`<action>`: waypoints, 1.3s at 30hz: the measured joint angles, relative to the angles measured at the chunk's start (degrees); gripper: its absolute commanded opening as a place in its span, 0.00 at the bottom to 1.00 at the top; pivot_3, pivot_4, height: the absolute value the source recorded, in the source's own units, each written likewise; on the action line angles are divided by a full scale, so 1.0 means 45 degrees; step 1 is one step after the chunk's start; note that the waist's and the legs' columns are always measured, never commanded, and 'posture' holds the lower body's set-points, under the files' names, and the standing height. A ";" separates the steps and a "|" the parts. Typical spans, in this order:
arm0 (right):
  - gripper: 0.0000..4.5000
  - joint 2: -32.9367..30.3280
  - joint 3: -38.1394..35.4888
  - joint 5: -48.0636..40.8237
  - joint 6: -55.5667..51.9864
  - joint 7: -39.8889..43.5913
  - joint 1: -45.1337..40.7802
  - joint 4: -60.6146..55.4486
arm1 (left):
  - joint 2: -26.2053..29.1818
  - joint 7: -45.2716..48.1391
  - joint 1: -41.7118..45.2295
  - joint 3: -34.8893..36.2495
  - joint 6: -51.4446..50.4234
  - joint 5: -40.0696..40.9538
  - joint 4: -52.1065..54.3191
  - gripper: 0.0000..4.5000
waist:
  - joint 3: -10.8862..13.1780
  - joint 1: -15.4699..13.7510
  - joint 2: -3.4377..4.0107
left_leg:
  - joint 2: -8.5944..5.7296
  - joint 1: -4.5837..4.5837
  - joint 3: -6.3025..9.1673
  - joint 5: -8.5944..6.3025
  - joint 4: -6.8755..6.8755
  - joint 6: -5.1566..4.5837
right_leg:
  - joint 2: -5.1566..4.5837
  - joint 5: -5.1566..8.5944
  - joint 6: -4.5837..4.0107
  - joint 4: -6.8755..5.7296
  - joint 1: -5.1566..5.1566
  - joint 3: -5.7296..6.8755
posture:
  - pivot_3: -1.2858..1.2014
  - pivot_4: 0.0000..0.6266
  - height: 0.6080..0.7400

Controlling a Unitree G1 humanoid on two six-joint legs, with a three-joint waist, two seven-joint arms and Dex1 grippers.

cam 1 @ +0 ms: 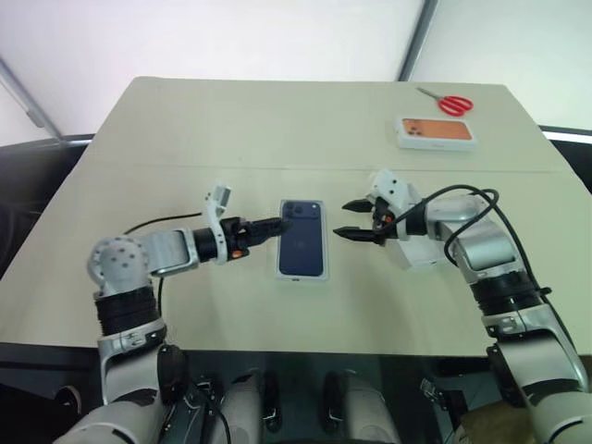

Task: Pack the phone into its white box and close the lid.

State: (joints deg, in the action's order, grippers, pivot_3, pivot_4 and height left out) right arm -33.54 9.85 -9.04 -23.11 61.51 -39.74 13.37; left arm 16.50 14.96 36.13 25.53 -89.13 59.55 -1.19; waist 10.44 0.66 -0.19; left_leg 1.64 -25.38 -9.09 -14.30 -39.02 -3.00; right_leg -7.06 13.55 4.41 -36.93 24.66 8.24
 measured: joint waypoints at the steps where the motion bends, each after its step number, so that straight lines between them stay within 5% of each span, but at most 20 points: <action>1: 0.72 0.0031 0.0008 0.0000 0.0004 -0.0009 -0.0001 0.0025 | 0.0096 0.0079 0.0000 -0.0018 0.0007 -0.0004 0.0000 0.98 | 0.0000 0.0002 0.0000 | 0.0000 0.0000 0.0000 0.0000 0.0000 0.0000 | -0.0002 0.0000 0.0000 0.0000 0.0000 0.0000 | 0.52 0.24 0.98; 4: 0.72 0.0199 0.0092 0.0001 -0.0001 -0.0071 -0.0002 0.0067 | 0.0502 0.0295 0.0029 -0.0085 0.0321 -0.0093 -0.0004 0.98 | 0.0000 0.0033 0.0000 | 0.0005 0.0001 0.0000 0.0000 0.0002 0.0003 | 0.0001 0.0000 -0.0001 -0.0001 0.0002 -0.0001 | 0.52 0.24 0.98; 5: 0.72 0.0256 0.0114 -0.0004 -0.0021 -0.0077 -0.0002 0.0067 | 0.0571 0.0296 0.0076 -0.0086 0.0593 -0.0209 -0.0054 0.86 | 0.0000 0.0030 0.0001 | 0.0004 0.0001 0.0000 0.0000 0.0002 0.0003 | 0.0001 0.0000 -0.0001 -0.0001 0.0002 -0.0001 | 0.52 0.24 0.98; 12: 0.00 0.0243 0.0295 0.0322 0.0238 -0.0059 0.0074 0.0069 | 0.1493 0.0903 -0.0551 -0.1432 0.1888 -0.1430 -0.0149 0.12 | 0.0001 0.0012 0.0002 | 0.0001 -0.0001 -0.0001 -0.0003 0.0005 0.0008 | 0.0000 0.0000 -0.0001 0.0000 0.0004 -0.0001 | 0.52 0.24 0.98; 13: 0.00 0.0244 0.0343 0.0358 0.0271 -0.0079 0.0094 0.0064 | 0.1519 0.0978 -0.0595 -0.1537 0.1942 -0.1496 -0.0163 0.01 | 0.0001 0.0010 0.0002 | 0.0001 -0.0002 -0.0002 -0.0003 0.0004 0.0008 | -0.0003 0.0000 -0.0001 0.0000 0.0006 -0.0001 | 0.52 0.24 0.98; 27: 0.00 0.0282 0.1004 0.1236 0.0822 -0.0401 0.1036 0.0054 | 0.1181 0.2800 -0.0611 -0.4685 0.3815 -0.3328 -0.0316 0.00 | -0.0007 -0.0027 0.0013 | -0.0006 0.0003 -0.0001 -0.0003 0.0005 0.0007 | -0.0015 0.0000 -0.0001 0.0002 -0.0002 0.0002 | 0.52 0.24 0.98; 39: 0.00 -0.0642 0.0700 0.1482 0.1030 -0.0524 0.1158 0.0082 | -0.0305 0.3815 0.0975 -0.5818 0.5203 -0.5106 -0.3257 0.00 | -0.0005 -0.0323 0.0009 | -0.0071 -0.0016 0.0009 -0.0025 -0.0001 -0.0032 | -0.0113 -0.0001 0.0004 0.0008 -0.0006 0.0048 | 0.52 0.24 0.98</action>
State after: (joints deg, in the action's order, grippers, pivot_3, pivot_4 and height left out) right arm -36.43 13.00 -2.37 -18.48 59.15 -34.52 13.74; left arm 15.12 32.13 40.52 -0.65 -65.72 36.57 -15.84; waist 10.42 -0.79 -0.16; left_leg 1.32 -25.45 -9.05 -14.42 -39.02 -3.14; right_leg -7.57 13.54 4.43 -36.90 24.63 8.46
